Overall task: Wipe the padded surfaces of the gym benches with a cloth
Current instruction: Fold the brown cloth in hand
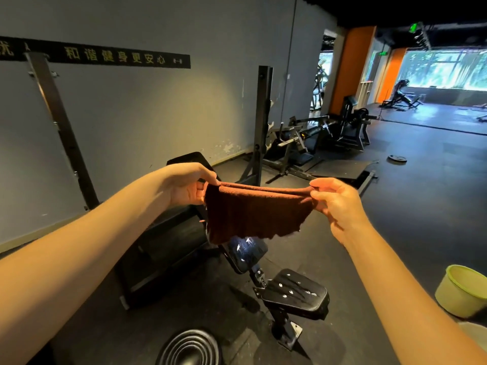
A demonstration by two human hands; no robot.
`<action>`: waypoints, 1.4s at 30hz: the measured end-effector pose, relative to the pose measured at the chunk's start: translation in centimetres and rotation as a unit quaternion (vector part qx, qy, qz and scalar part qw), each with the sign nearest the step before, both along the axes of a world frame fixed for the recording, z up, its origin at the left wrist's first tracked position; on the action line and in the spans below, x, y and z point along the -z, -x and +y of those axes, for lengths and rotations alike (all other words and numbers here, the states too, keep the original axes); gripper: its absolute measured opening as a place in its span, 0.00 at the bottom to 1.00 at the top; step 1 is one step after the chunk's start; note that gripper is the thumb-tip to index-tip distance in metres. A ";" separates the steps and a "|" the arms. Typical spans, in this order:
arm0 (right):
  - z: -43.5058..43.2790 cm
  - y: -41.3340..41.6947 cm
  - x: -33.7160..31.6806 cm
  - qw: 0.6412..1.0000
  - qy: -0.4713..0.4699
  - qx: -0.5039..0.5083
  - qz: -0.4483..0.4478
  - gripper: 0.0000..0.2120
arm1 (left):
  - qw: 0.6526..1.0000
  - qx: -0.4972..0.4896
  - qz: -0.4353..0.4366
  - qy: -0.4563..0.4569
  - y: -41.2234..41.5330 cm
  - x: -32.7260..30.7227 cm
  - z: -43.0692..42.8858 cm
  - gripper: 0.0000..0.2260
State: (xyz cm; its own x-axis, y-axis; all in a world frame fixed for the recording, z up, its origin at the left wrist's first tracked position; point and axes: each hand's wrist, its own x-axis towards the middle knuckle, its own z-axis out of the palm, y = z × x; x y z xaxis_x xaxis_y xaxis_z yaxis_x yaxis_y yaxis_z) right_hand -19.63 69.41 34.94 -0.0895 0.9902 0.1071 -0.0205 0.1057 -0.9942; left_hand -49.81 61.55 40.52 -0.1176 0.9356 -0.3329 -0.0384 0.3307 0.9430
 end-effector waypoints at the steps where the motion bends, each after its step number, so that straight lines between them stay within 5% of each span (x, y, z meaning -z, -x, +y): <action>1: 0.5 0.3 -0.1 0.999 -0.022 0.005 -0.029 0.13 | 1.000 0.017 0.005 0.004 0.6 0.1 0.9 0.05; 7: 1.3 2.0 -2.2 0.984 -0.090 0.011 -0.151 0.13 | 0.964 0.201 0.172 -0.003 3.6 0.2 4.3 0.12; 15: 1.7 4.3 -4.3 0.935 -0.112 0.018 -0.336 0.14 | 0.892 0.190 0.403 -0.082 6.5 -1.0 7.5 0.06; 19: 1.4 4.0 -5.5 0.926 -0.097 -0.005 -0.366 0.12 | 0.891 0.239 0.375 -0.096 7.9 -1.2 8.0 0.10; 25: 0.9 4.1 -7.0 0.977 -0.065 -0.054 -0.195 0.16 | 0.912 0.313 0.208 -0.164 10.7 -1.6 8.0 0.06; 28: 2.5 6.5 -3.1 0.991 0.082 -0.088 -0.066 0.13 | 0.944 0.260 0.155 -0.136 11.2 2.7 9.7 0.11; 32: 4.4 9.1 5.1 0.972 0.219 0.022 -0.085 0.11 | 0.979 0.111 0.164 -0.051 11.3 11.5 10.8 0.08; 38: 3.4 11.8 8.5 0.972 0.169 0.135 -0.095 0.07 | 0.950 -0.010 0.297 -0.096 10.4 16.8 8.9 0.11; 42: 2.0 13.7 7.3 0.976 0.090 0.128 -0.150 0.04 | 0.980 -0.045 0.181 -0.076 7.6 15.6 6.9 0.06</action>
State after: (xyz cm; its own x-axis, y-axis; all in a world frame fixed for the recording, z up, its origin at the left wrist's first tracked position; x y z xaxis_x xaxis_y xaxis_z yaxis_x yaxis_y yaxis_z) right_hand -33.30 71.39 27.67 0.1620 0.9848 -0.0634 0.2793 -0.1074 -0.9542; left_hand -57.40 68.44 24.92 -0.2858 0.9517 -0.1122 0.2842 0.1960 0.9385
